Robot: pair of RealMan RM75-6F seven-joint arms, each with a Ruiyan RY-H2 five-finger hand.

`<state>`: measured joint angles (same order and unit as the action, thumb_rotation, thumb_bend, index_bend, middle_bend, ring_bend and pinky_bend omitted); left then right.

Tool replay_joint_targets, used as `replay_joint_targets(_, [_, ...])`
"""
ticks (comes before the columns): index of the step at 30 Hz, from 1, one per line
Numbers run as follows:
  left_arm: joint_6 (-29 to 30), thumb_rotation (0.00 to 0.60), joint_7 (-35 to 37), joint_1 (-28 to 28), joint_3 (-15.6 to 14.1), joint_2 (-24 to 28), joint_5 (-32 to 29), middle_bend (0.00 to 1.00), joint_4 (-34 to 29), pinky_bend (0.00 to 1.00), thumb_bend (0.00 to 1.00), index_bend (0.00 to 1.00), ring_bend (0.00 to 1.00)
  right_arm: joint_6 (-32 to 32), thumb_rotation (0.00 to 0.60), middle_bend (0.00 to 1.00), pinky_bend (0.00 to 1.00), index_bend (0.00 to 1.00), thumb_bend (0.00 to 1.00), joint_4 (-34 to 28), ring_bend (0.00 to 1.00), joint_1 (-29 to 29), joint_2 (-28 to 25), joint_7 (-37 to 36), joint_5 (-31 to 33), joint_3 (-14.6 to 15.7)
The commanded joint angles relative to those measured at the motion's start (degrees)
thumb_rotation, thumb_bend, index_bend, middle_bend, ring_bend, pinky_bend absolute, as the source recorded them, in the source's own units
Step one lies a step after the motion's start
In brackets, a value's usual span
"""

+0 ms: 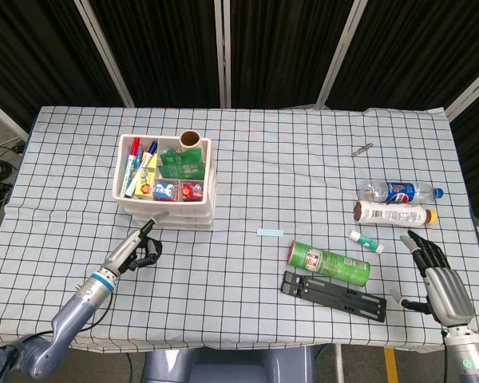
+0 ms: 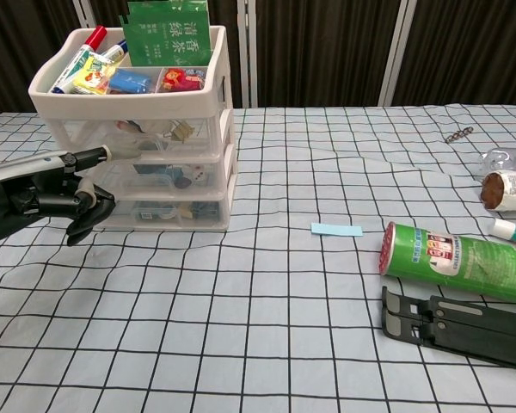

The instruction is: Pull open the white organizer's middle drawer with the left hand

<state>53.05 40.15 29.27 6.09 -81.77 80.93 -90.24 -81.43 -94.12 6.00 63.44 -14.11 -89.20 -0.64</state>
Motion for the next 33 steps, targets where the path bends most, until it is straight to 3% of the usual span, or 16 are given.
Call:
replay_joint_targets(1, [-0.4,0.6,-0.3,0.47,0.33,-0.25,-0.4,0.78,-0.07,0.71,1.0,0.0,0.76,0.05,0.6,0.0,0.0,0.01,0.11,0.0,0.0,0.01,0.07,0.11,0.04,0.01])
replay_joint_targets(19, [-2.26,0.6,-2.19,2.66,1.48,-1.91,-2.91,0.78,-0.27,0.71,1.0,0.0,0.76,0.38,0.6,0.0,0.0,0.01,0.11,0.08,0.0,0.11,0.06,-0.18,0.14,0.05])
replay_joint_targets(33, [-1.51,0.6,-3.05,2.74,0.43,-1.72,-1.47,0.78,-1.79,0.71,1.0,0.0,0.76,0.43,0.6,0.0,0.0,0.01,0.11,0.02,0.0,0.11,0.22,0.2,0.12,0.11])
